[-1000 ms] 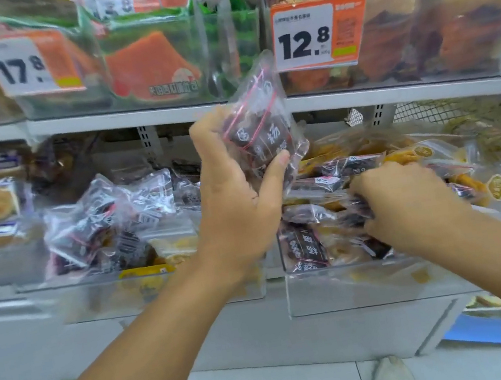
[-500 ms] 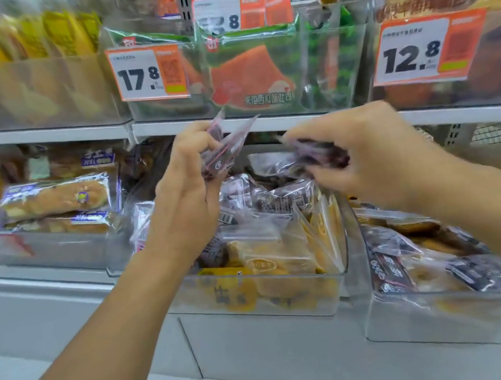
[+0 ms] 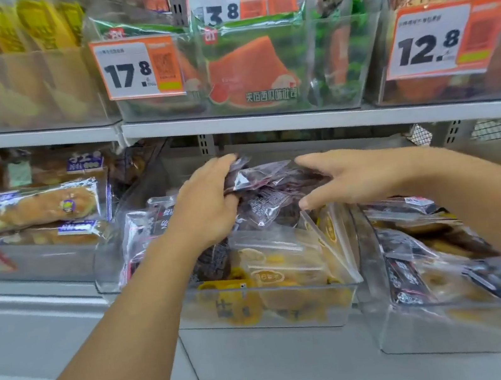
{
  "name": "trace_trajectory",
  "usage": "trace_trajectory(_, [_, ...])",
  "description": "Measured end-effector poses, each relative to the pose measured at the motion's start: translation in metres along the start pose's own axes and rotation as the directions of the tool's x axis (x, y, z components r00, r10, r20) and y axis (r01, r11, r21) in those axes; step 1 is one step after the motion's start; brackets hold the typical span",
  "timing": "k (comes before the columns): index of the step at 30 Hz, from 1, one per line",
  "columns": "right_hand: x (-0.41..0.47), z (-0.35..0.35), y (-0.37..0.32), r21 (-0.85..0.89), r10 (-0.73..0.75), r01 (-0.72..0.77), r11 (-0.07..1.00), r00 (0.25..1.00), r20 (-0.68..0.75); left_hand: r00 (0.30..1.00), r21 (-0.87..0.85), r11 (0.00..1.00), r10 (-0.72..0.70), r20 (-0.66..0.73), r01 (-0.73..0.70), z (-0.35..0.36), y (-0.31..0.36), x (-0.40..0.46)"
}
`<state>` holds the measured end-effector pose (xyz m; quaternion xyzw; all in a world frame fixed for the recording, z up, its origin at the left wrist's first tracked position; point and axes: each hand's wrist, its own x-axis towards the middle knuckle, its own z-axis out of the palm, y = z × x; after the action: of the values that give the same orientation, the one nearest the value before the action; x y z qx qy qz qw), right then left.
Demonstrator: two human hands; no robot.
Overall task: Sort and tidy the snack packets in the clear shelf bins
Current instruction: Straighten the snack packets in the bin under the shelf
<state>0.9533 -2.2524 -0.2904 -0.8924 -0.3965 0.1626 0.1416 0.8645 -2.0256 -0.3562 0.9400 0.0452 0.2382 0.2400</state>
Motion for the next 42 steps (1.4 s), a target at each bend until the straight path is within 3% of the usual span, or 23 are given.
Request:
trace_trajectory(3, [-0.048, 0.001, 0.016, -0.053, -0.052, 0.041, 0.998, 0.975, -0.214, 0.986, 0.038, 0.989, -0.146, 0.084, 0.143, -0.003, 0.010, 0.005])
trace_trajectory(6, [-0.095, 0.005, 0.034, -0.076, -0.083, 0.055, 0.996, 0.896, -0.437, 0.985, -0.028, 0.986, -0.165, 0.044, 0.166, -0.009, 0.042, -0.005])
trace_trajectory(8, [-0.119, 0.008, 0.045, -0.150, -0.008, -0.053, 0.987, 0.924, -0.383, 0.998, -0.048, 0.999, -0.021, -0.057, 0.019, -0.014, 0.061, -0.019])
trace_trajectory(10, [-0.134, 0.017, 0.052, -0.200, 0.047, -0.090, 0.976, 0.976, -0.212, 0.973, 0.013, 0.979, 0.202, -0.111, -0.202, -0.018, 0.075, -0.034])
trace_trajectory(12, [-0.135, 0.033, 0.055, -0.247, 0.063, -0.082, 0.966, 0.995, -0.083, 0.934, 0.007, 0.935, 0.353, -0.049, -0.353, -0.016, 0.083, -0.049])
trace_trajectory(15, [-0.122, 0.054, 0.056, -0.295, 0.123, -0.143, 0.945, 0.989, -0.083, 0.908, 0.050, 0.908, 0.411, 0.079, -0.415, -0.007, 0.077, -0.058])
trace_trajectory(23, [-0.098, 0.049, 0.049, -0.043, 0.293, -0.293, 0.955, 0.956, -0.022, 0.929, 0.203, 0.921, 0.282, 0.240, -0.332, -0.007, 0.061, -0.064])
trace_trajectory(27, [-0.090, 0.057, 0.044, -0.190, 0.286, -0.289, 0.938, 0.957, -0.044, 0.932, 0.207, 0.926, 0.261, 0.250, -0.315, -0.005, 0.062, -0.058])
trace_trajectory(34, [-0.090, 0.052, 0.052, -0.201, 0.238, -0.274, 0.940, 0.953, -0.186, 0.932, 0.120, 0.936, 0.305, 0.198, -0.332, -0.010, 0.056, -0.057])
trace_trajectory(36, [-0.093, 0.056, 0.053, -0.194, 0.243, -0.282, 0.940, 0.949, -0.201, 0.928, 0.159, 0.925, 0.312, 0.203, -0.346, -0.014, 0.057, -0.058])
trace_trajectory(40, [-0.080, 0.075, 0.044, -0.398, 0.218, -0.292, 0.869, 0.950, -0.222, 0.931, 0.290, 0.896, 0.269, 0.245, -0.335, -0.015, 0.068, -0.061])
trace_trajectory(42, [-0.076, 0.071, 0.042, -0.367, 0.191, -0.282, 0.887, 0.945, -0.266, 0.927, 0.328, 0.892, 0.207, 0.313, -0.310, -0.017, 0.074, -0.061])
